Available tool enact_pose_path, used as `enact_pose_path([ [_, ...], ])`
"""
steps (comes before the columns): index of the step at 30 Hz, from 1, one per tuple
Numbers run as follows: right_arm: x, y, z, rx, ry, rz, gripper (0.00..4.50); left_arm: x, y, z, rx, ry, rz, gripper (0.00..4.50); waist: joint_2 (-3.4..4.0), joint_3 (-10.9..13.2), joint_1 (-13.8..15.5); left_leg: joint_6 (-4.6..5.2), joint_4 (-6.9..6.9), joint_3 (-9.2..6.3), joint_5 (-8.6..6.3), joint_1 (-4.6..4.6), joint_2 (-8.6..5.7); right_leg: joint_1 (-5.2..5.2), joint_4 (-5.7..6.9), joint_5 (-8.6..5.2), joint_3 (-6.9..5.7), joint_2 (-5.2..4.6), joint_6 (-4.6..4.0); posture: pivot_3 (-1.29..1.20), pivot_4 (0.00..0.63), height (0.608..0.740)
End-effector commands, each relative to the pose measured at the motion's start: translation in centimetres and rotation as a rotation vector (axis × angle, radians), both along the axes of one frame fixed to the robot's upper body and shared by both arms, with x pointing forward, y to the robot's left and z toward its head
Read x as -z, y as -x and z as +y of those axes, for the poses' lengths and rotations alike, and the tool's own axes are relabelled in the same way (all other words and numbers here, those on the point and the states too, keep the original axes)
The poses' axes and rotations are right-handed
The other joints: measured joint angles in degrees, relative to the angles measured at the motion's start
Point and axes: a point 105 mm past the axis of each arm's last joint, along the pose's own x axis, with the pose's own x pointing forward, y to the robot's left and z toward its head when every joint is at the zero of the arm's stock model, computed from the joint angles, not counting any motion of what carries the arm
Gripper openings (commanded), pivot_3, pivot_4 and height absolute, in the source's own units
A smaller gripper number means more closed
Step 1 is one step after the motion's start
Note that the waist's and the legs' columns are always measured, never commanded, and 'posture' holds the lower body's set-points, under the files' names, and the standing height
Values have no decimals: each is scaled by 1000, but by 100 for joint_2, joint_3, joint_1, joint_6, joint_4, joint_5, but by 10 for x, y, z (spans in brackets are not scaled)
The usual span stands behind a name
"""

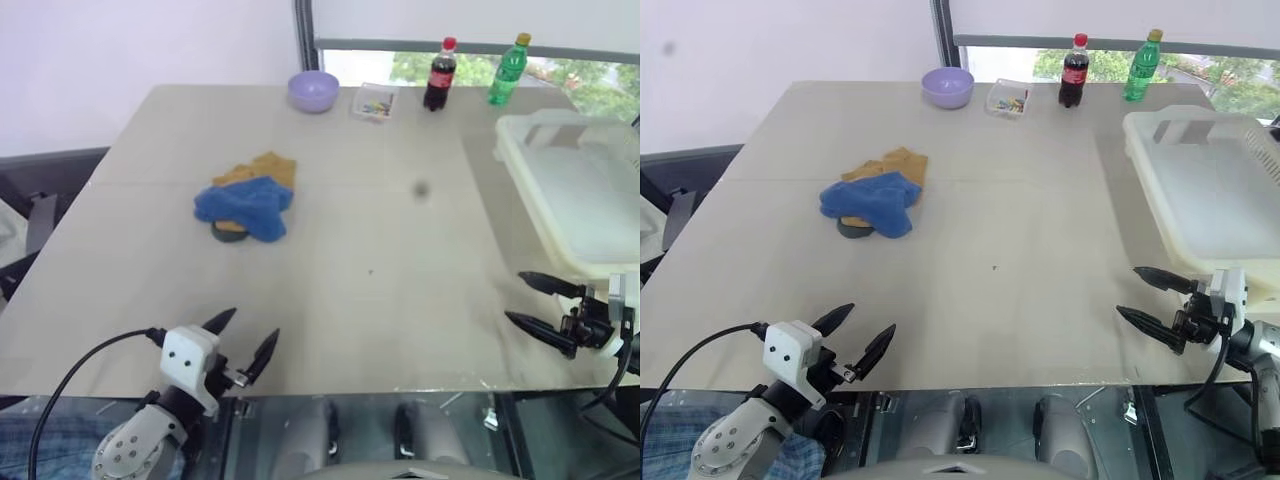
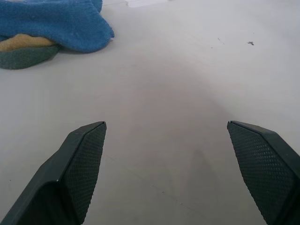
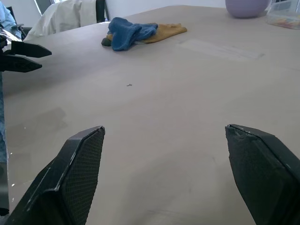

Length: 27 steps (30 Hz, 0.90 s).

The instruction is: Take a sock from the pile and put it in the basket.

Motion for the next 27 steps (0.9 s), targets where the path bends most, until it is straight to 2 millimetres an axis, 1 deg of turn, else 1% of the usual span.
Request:
enact_pose_path([
  [1,-11,0,1,-12,0,-52,4205,-4,0,4,-10,-16,-30,4449,0,0,0,0,0,0,0,0,0,0,0,0,0,0,0,0,150,733],
  [18,-12,-3,8,-47,-2,-72,4205,-5,-4,4,-5,-9,-48,4449,0,0,1,0,1,1,0,0,-1,3,1,1,0,3,-1,0,150,733],
  [23,-13,0,11,-54,-5,-78,4205,-4,-8,-3,17,-5,-51,4449,0,0,0,1,2,2,1,0,-2,6,2,1,0,5,-1,0,150,733],
  [25,-14,3,15,-69,-13,-76,4205,-4,-18,-5,1,-34,-45,4449,0,0,5,1,2,3,1,1,-2,7,3,1,1,5,-1,0,150,733],
  [27,-18,7,22,-97,-28,-70,4205,-7,-34,-4,-61,-67,-44,4449,2,-1,34,1,2,0,1,0,-3,8,4,1,-2,6,-1,0,150,733],
])
